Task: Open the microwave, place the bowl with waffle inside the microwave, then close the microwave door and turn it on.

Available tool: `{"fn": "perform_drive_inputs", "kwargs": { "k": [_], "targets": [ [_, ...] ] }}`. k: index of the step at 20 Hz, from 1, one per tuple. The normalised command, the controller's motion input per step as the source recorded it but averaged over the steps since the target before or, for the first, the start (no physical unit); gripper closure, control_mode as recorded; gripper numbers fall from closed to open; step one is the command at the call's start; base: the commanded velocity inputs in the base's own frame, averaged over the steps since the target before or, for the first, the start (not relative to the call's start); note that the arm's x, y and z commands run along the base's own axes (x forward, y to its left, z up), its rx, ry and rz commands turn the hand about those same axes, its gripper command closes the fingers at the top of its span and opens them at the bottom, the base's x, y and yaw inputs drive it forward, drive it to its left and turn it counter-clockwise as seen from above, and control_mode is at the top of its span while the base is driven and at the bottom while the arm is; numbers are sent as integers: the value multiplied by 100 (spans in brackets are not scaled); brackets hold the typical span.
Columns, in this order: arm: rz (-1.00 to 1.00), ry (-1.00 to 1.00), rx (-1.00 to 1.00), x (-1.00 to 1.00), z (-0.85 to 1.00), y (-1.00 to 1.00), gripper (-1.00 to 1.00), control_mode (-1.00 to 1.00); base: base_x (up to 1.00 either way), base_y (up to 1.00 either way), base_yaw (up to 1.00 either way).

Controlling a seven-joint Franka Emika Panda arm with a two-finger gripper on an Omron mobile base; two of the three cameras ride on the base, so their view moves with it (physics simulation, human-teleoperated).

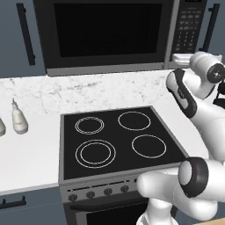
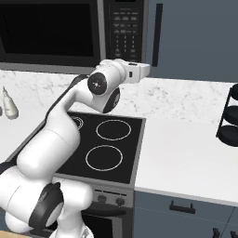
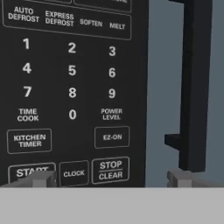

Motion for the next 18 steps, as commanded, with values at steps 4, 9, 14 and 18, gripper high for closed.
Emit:
{"fn": "perform_drive_inputs", "kwargs": {
  "k": [4, 9, 14, 18],
  "targets": [
    [0, 2, 0, 12, 0, 19, -100, -100, 0, 0, 0],
    [0, 0, 0, 14, 0, 8, -100, -100, 0, 0, 0],
    [0, 0, 0, 1, 0, 0, -100, -100, 0, 0, 0],
    [0, 0, 0, 0, 0, 0, -100, -100, 0, 0, 0]
  ]
}}
